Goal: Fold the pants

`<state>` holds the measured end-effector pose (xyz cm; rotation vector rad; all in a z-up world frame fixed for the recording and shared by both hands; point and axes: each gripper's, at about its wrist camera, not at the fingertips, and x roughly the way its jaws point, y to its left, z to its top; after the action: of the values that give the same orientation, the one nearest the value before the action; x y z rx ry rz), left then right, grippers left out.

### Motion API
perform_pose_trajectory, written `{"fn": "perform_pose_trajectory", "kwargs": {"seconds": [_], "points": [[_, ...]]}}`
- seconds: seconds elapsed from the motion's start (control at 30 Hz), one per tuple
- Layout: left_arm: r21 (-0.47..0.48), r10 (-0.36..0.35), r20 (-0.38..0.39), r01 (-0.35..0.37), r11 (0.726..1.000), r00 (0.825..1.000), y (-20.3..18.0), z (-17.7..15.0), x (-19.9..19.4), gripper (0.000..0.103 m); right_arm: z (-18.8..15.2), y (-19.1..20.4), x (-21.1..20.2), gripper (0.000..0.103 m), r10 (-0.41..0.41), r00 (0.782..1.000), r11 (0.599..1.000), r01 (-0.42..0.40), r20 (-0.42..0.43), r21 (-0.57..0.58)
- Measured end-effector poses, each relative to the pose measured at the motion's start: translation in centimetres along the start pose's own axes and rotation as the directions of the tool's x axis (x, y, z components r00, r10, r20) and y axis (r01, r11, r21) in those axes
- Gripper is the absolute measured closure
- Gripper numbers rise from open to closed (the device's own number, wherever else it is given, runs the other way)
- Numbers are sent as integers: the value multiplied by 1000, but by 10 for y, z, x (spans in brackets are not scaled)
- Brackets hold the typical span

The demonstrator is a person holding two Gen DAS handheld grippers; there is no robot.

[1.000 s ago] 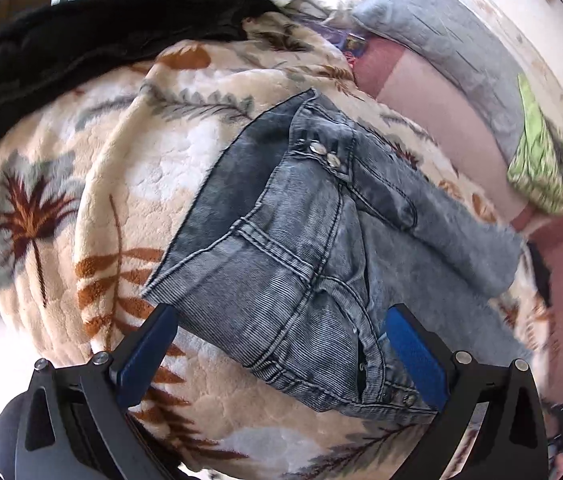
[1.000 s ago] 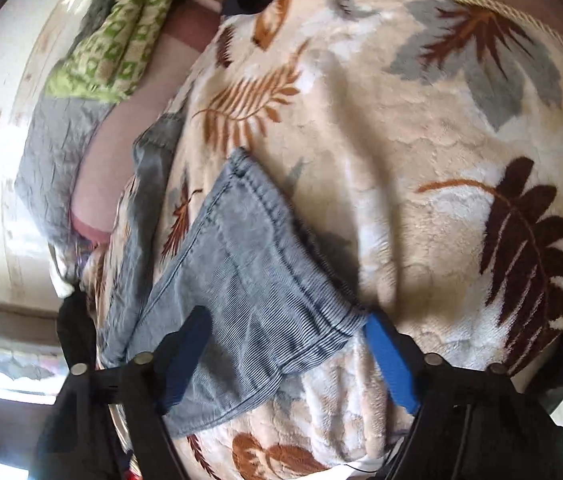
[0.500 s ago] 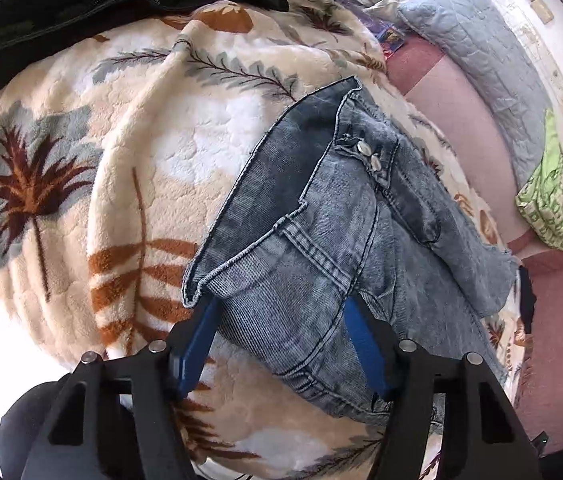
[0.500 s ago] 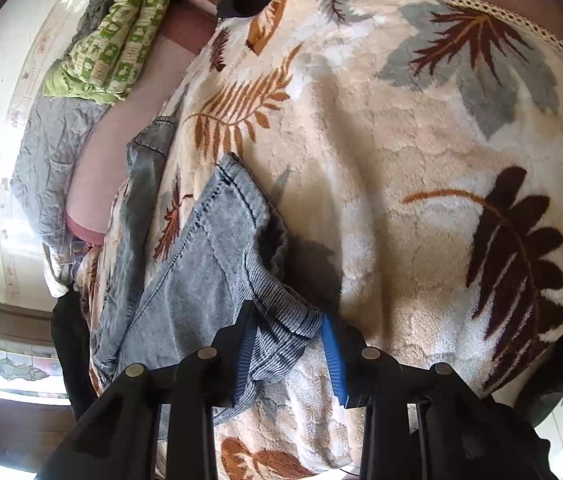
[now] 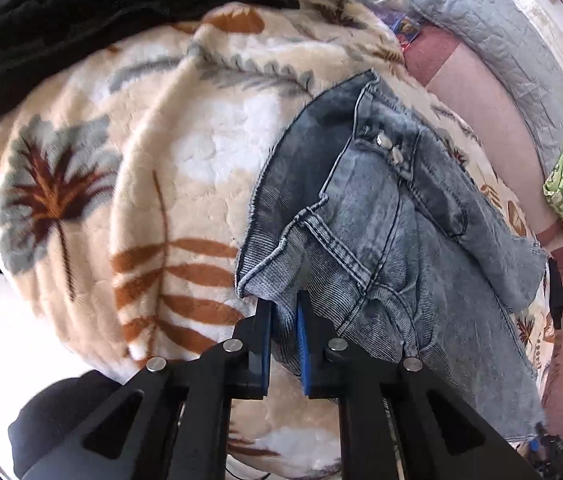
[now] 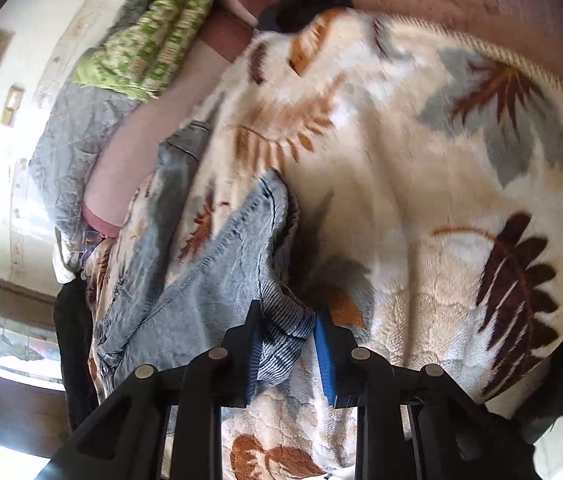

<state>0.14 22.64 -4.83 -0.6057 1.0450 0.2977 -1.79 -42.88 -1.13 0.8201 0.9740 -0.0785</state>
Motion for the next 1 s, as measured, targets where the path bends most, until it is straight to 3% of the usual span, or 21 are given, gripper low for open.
{"fn": "perform_pose_trajectory", "kwargs": {"seconds": [0.17,0.27,0.3,0.37,0.4,0.43,0.47,0.53,0.6,0.67,0.73,0.8,0.9,1.0], "points": [[43,26,130,-32,999,991,-7,-15,-40,97,-1,15,-28,77,-66,994,992,75,84,-106],[-1,80,116,-80,997,990,4,-22,-35,97,-2,-2,-3,76,-156,988,982,157,16,-104],[-7,97,70,-97,995,993,11,-22,-24,97,-3,-10,5,75,-178,984,981,176,-12,-86],[-40,122,38,-121,992,992,22,-21,-18,97,-5,-20,19,60,-247,965,967,240,-92,-83],[-48,116,63,-113,992,991,26,-19,-24,95,-5,-20,13,58,-245,967,968,240,-64,-79],[-31,112,96,-109,994,989,24,-18,-32,90,-4,-17,2,50,-259,966,963,257,-14,-85],[-18,108,119,-107,994,987,21,-17,-38,84,-1,-14,-9,48,-263,964,961,266,42,-83],[40,56,170,-63,997,984,5,-11,-54,55,5,-4,-34,45,-250,957,961,264,150,-81],[138,-23,209,-7,990,978,-19,-6,-65,51,16,15,-45,42,-180,966,970,206,187,-126],[223,-63,203,16,975,977,-44,-3,-64,50,32,30,-34,32,-135,982,971,158,132,-179],[282,-87,139,45,958,986,-66,2,-46,50,57,38,-3,32,-145,989,964,147,27,-224],[312,-67,93,35,949,993,-78,0,-25,50,75,37,36,33,-199,977,953,174,-81,-248],[362,-35,30,22,932,999,-88,-10,7,50,87,37,85,49,-242,947,941,176,-209,-290],[399,4,6,-6,917,1000,-88,-24,25,50,78,43,117,57,-313,915,903,204,-254,-378]]}}
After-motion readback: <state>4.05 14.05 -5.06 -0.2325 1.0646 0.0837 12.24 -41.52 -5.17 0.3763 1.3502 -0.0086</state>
